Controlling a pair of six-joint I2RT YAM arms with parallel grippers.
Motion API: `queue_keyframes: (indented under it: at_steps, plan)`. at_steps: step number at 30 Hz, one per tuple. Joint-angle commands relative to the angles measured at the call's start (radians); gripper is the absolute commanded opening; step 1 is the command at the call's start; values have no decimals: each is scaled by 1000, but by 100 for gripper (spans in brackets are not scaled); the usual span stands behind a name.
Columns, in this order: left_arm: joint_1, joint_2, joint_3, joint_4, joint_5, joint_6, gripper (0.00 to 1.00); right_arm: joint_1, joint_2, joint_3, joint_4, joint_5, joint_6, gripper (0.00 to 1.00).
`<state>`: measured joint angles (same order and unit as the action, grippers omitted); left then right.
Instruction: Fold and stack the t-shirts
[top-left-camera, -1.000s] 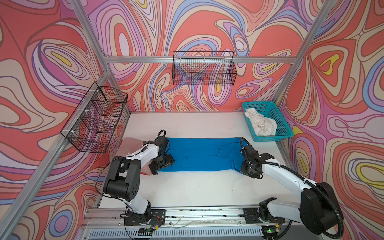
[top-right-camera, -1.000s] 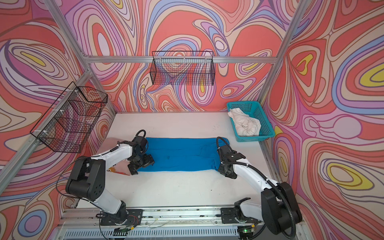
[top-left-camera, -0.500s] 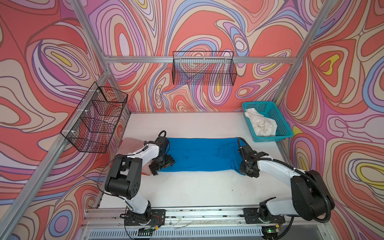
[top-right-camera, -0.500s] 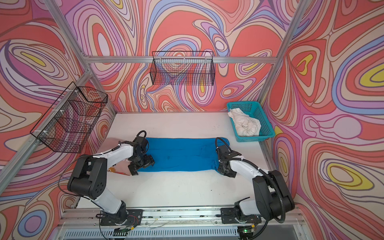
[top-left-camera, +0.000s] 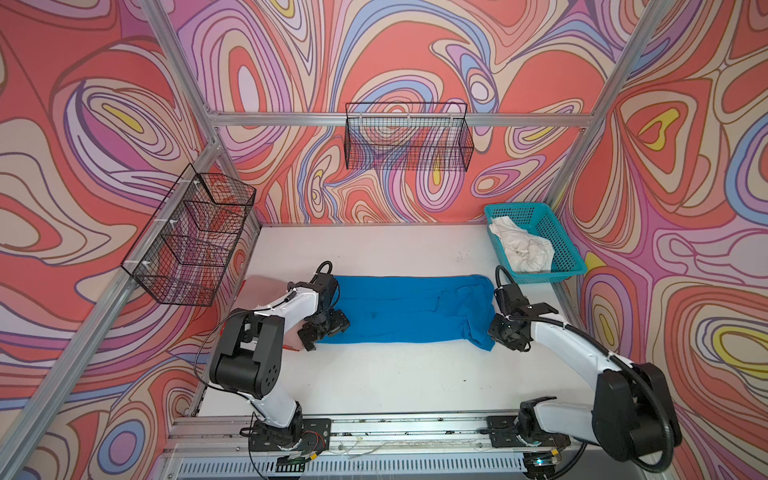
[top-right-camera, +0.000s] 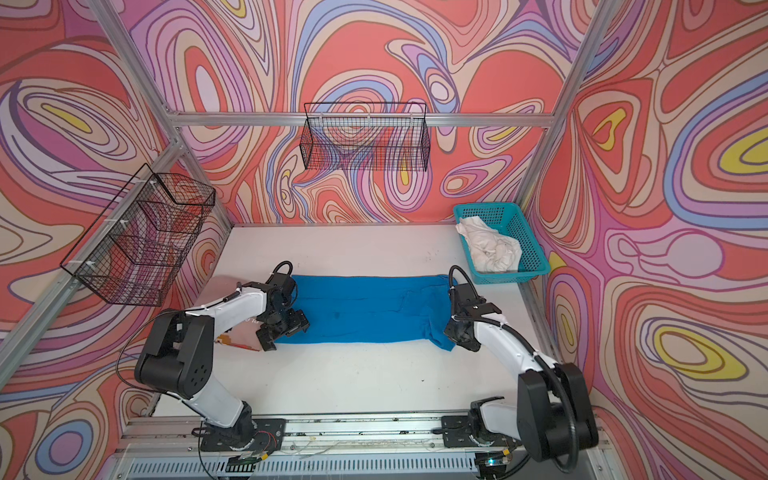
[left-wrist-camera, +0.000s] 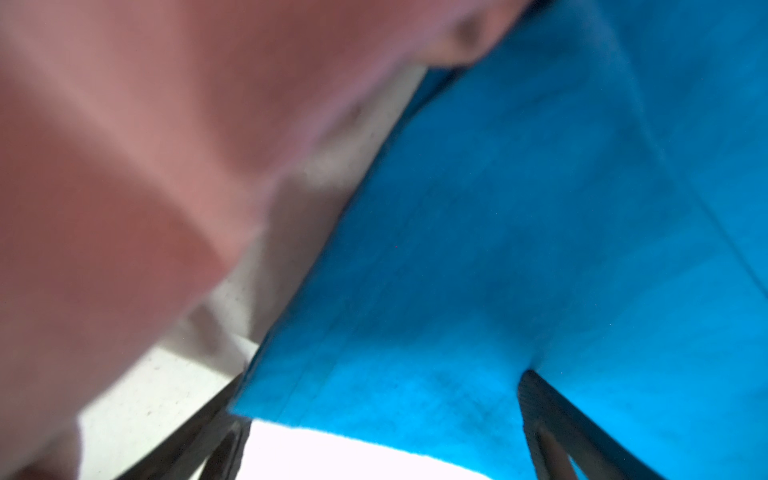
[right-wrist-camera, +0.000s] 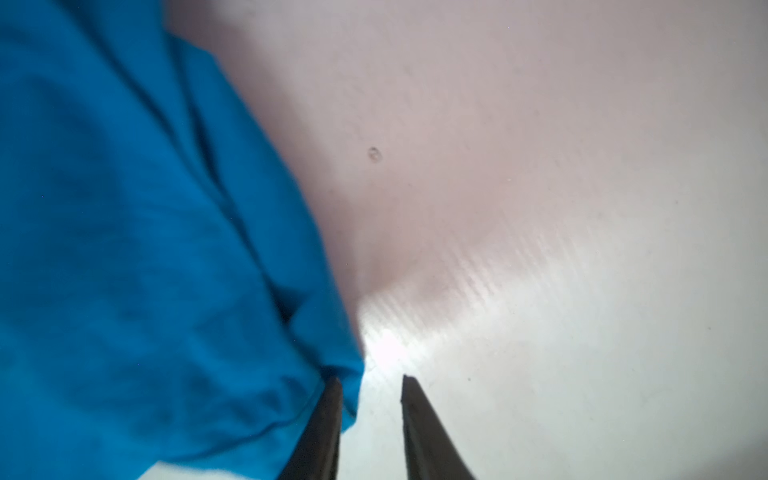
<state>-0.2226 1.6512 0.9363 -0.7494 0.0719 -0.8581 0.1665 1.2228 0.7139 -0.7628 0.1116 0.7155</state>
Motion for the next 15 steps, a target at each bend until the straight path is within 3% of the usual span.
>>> queue_keyframes:
  at_steps: [1,6,15]
  plan:
    - [6,24,-24,5,-16,-17,100,-1,-94,-43,15,-110,35,40]
    - [6,19,-24,2,-16,-15,100,-2,-85,-79,94,-139,43,40]
    - [6,10,-28,0,-23,-15,100,-11,-2,-113,193,-97,11,26]
